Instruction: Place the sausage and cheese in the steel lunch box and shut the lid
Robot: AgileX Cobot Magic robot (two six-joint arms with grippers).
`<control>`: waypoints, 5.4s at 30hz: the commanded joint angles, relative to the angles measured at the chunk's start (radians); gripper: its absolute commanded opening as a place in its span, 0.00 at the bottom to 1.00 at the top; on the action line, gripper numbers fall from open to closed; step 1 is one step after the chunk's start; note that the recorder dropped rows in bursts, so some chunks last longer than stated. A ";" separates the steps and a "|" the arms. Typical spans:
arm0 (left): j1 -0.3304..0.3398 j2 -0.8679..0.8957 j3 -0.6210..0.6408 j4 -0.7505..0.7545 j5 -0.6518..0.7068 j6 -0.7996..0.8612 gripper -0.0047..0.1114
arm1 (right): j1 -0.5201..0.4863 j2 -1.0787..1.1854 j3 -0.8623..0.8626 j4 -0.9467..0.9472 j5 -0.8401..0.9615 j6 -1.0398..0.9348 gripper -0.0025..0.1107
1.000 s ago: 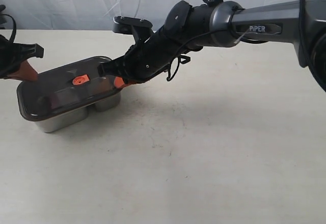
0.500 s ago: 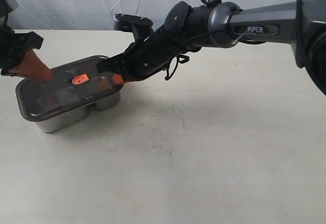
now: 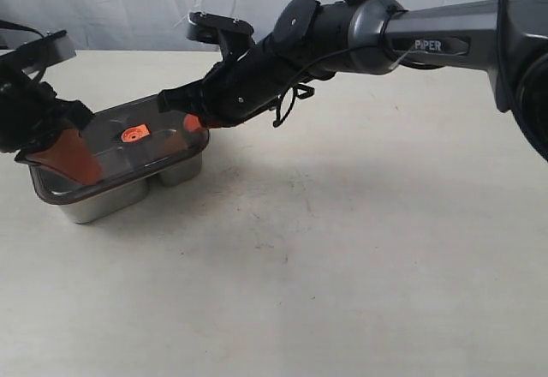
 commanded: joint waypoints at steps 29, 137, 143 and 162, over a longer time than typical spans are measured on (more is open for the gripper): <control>-0.035 0.111 0.009 0.097 -0.208 -0.086 0.04 | -0.005 -0.006 -0.052 -0.161 0.083 0.114 0.01; 0.124 0.113 -0.122 0.220 -0.263 -0.244 0.04 | 0.042 0.013 -0.120 -0.467 0.045 0.366 0.01; 0.136 0.167 -0.122 0.199 -0.276 -0.244 0.04 | 0.062 0.030 -0.170 -0.467 0.038 0.366 0.01; 0.136 0.216 -0.122 0.240 -0.319 -0.271 0.04 | 0.067 0.149 -0.242 -0.397 0.083 0.350 0.01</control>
